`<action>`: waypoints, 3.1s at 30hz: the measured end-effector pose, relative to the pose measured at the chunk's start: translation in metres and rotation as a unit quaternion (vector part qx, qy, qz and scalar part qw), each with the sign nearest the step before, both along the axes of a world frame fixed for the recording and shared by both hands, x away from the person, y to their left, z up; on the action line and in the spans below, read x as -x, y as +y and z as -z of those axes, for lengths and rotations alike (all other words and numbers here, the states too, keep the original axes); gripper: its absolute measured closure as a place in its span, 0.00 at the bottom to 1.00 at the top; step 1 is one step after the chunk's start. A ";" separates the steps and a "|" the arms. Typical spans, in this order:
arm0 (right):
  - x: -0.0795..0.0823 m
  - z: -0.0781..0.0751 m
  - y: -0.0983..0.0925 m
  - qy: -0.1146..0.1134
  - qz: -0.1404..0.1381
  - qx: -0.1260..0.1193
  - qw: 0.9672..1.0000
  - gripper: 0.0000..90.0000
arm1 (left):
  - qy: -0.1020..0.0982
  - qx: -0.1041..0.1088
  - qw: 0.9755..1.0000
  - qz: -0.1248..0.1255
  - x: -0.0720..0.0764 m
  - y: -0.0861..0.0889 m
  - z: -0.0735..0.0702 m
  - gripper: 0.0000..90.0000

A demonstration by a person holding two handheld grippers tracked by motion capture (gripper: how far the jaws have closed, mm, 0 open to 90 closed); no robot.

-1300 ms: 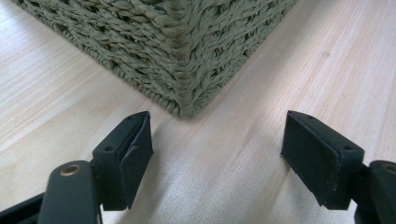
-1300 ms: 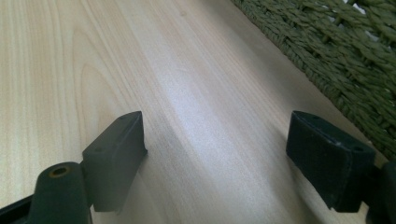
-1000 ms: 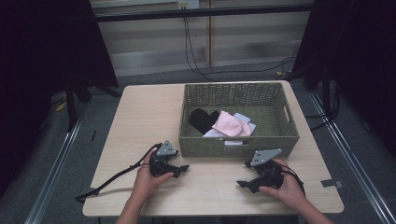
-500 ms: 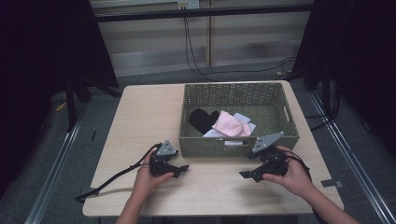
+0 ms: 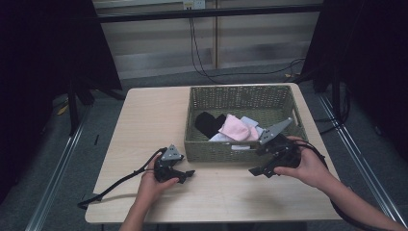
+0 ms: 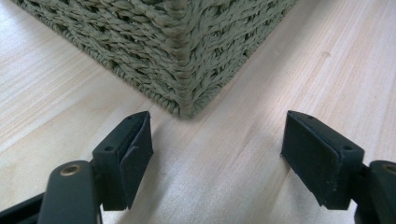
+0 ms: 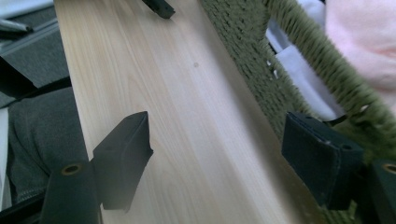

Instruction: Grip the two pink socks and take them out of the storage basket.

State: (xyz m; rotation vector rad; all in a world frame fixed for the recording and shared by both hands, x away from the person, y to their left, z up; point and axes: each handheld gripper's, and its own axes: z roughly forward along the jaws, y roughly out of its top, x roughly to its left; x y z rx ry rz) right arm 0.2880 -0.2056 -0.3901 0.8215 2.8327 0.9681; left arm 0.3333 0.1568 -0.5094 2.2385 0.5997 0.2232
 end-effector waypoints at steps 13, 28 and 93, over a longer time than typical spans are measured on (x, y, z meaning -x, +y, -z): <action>-0.022 -0.033 0.007 -0.002 -0.014 0.028 1.000 0.27 | 0.000 0.000 1.000 0.000 0.000 0.000 0.000 0.27; -0.074 -0.046 0.005 -0.002 0.026 0.019 0.999 0.27 | 0.000 -0.001 1.000 0.000 0.000 0.000 0.000 0.27; -0.155 -0.029 0.008 0.017 0.075 -0.024 0.997 0.89 | -0.001 0.000 1.000 0.001 0.000 0.001 0.000 0.27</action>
